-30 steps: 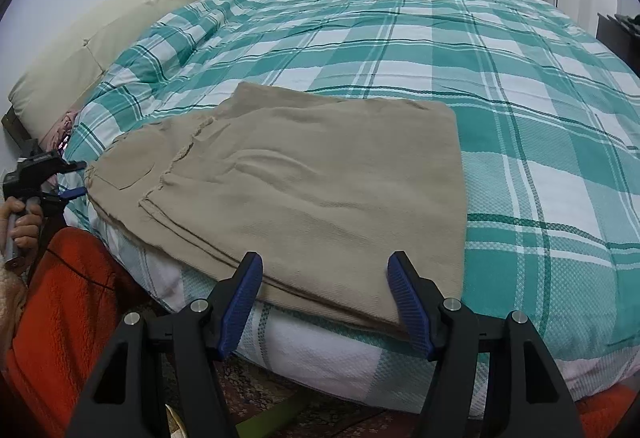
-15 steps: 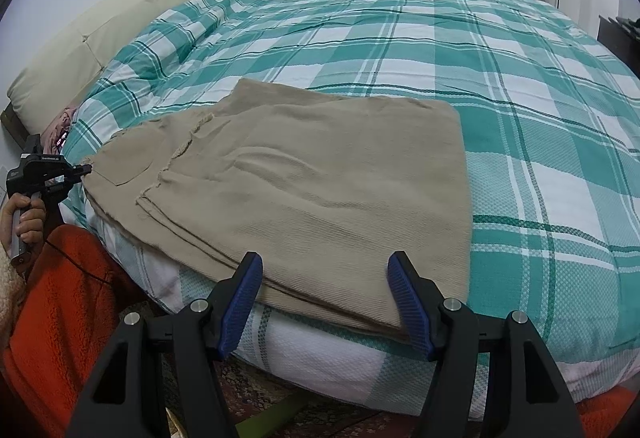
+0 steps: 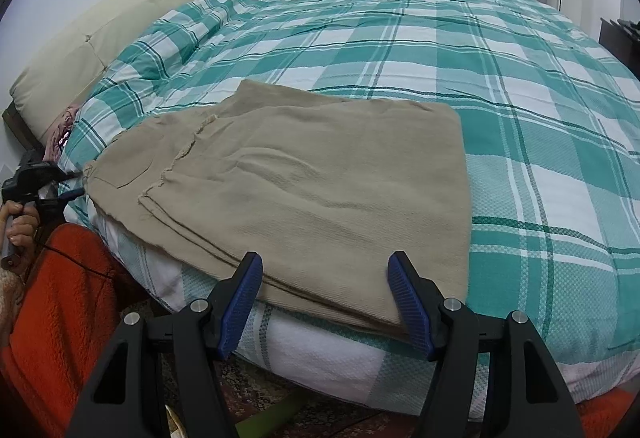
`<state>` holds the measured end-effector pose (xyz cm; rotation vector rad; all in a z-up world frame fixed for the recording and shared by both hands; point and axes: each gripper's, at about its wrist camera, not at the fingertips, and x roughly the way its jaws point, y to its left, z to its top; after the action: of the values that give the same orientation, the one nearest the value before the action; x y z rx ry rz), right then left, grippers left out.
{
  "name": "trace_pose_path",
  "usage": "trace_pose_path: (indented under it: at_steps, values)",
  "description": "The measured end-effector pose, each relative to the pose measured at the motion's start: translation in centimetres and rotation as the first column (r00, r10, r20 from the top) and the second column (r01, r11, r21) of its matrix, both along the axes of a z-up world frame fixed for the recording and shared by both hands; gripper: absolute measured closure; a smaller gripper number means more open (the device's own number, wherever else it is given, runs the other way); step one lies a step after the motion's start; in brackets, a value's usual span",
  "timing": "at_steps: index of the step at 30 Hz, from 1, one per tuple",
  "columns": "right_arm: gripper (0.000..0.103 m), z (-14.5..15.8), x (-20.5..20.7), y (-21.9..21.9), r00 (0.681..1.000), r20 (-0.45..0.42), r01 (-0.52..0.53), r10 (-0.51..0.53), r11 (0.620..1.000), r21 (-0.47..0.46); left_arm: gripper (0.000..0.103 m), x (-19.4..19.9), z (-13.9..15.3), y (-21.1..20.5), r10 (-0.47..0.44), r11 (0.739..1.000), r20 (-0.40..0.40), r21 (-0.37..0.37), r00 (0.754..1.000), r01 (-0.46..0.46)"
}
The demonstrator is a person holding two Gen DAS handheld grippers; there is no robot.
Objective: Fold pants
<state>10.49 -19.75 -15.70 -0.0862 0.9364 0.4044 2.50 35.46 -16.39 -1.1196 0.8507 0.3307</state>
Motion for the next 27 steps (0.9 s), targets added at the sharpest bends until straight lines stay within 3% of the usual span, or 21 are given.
trace_pose_path:
  at_steps: [4, 7, 9, 11, 15, 18, 27]
  values:
    - [0.038, -0.1, 0.4, -0.1, 1.0, -0.01, 0.008, -0.008, 1.0, 0.02, 0.044, 0.6, -0.7, -0.1, -0.019, 1.0, -0.018, -0.003, 1.0, 0.019]
    - [0.038, -0.2, 0.4, 0.2, 1.0, -0.009, 0.003, -0.003, 1.0, 0.012, 0.042, 3.1, -1.8, -0.8, -0.077, 0.996, -0.075, 0.038, 0.994, 0.08]
    - [0.037, -0.2, 0.2, 0.3, 1.0, -0.007, -0.003, 0.003, 1.0, 0.008, 0.042, 4.1, -3.0, -1.1, -0.068, 0.996, -0.128, 0.044, 0.989, 0.074]
    - [0.037, -0.2, 0.1, 0.4, 1.0, -0.003, -0.009, 0.009, 1.0, 0.0, 0.042, 4.2, -3.4, -1.3, -0.052, 0.998, -0.128, 0.038, 0.99, 0.057]
    - [0.037, -0.2, -0.1, 0.2, 1.0, 0.0, -0.009, 0.009, 1.0, -0.002, 0.084, 3.7, -2.8, -1.8, -0.037, 0.996, -0.096, 0.079, 0.995, 0.045]
    - [0.037, -0.3, 0.0, 0.2, 1.0, -0.004, -0.006, 0.006, 1.0, 0.0, 0.088, 3.0, -2.6, -1.7, -0.039, 0.997, -0.062, 0.068, 0.997, 0.043]
    - [0.034, -0.3, 0.1, 0.4, 1.0, -0.002, -0.014, 0.014, 1.0, 0.0, 0.089, 3.2, -2.6, -1.7, -0.036, 0.997, -0.061, 0.07, 0.997, 0.04]
